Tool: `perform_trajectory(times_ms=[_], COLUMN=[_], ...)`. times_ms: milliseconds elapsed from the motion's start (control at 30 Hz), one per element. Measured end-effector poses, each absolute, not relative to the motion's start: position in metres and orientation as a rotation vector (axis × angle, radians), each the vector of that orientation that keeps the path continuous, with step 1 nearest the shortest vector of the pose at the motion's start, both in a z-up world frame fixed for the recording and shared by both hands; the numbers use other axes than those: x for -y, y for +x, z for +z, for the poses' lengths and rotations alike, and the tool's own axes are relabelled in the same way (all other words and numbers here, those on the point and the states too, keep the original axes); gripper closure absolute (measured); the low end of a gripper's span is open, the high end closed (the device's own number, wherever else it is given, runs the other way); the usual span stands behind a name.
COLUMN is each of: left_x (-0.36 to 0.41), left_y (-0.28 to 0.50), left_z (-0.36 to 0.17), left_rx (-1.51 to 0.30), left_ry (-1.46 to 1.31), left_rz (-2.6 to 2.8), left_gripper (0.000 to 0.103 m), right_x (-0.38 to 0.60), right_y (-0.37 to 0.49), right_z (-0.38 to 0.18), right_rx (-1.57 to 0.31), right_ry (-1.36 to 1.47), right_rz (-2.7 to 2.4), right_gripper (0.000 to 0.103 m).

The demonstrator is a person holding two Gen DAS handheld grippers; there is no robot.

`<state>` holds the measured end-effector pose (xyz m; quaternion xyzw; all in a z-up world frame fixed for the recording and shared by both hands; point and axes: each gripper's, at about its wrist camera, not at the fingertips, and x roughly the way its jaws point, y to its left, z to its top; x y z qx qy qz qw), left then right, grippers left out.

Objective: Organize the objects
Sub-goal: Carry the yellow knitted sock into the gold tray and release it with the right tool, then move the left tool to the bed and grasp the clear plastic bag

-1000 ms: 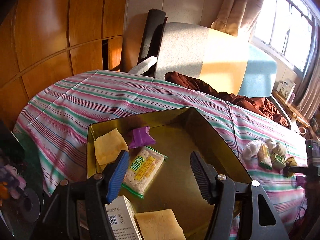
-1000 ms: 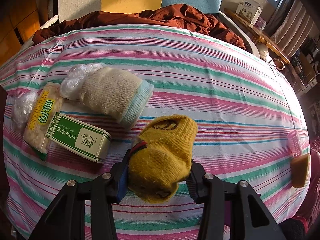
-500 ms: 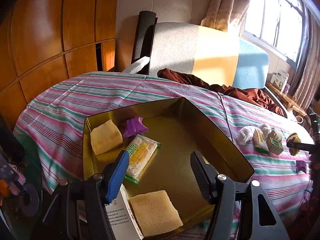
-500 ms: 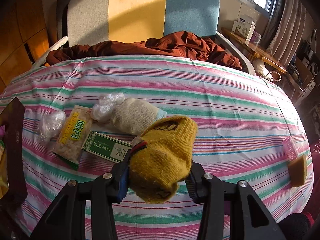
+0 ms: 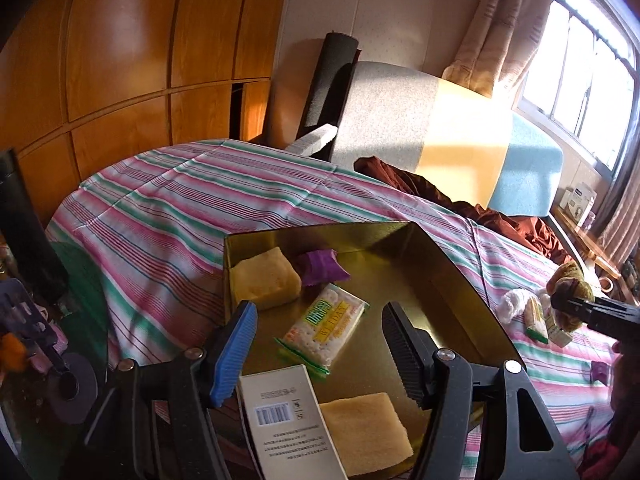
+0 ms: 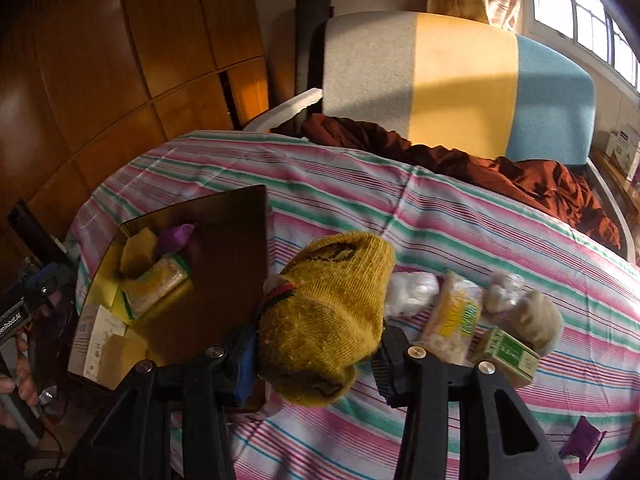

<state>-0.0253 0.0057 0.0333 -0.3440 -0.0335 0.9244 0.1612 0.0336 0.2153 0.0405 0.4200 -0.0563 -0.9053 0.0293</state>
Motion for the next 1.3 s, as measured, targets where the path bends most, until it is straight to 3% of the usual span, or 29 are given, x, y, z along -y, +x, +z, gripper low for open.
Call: perform_trajectory(times_ms=[233, 367, 467, 700, 900, 1300], left_x=[0.024, 0.032, 0.033, 0.016, -0.012, -0.091], left_y=[-0.032, -0.032, -0.033, -0.032, -0.026, -0.010], left_z=[0.030, 0.022, 0.018, 0.017, 0.019, 0.031], left_rx=[0.140, 0.152, 0.152, 0.108, 0.041, -0.135], left_ry=[-1.008, -1.044, -1.055, -1.057, -1.046, -0.985], left_rz=[2.698, 2.701, 2.702, 2.666, 2.606, 2.418], left_gripper=[0.036, 0.036, 0.036, 0.033, 0.031, 0.028], right_x=[-0.123, -0.105, -0.105, -0.146, -0.197, -0.361], right_y=[-0.014, -0.022, -0.015, 0.009, 0.034, 0.081], right_z=[-0.002, -0.018, -0.019, -0.005, 0.010, 0.016], right_rx=[0.168, 0.253, 0.238, 0.230, 0.196, 0.316], right_ry=[1.367, 1.386, 1.383, 1.372, 1.370, 1.544], right_rz=[-2.553, -2.433, -2.430, -2.534, -2.673, -2.988], right_gripper=[0.051, 0.033, 0.029, 0.027, 0.020, 0.019])
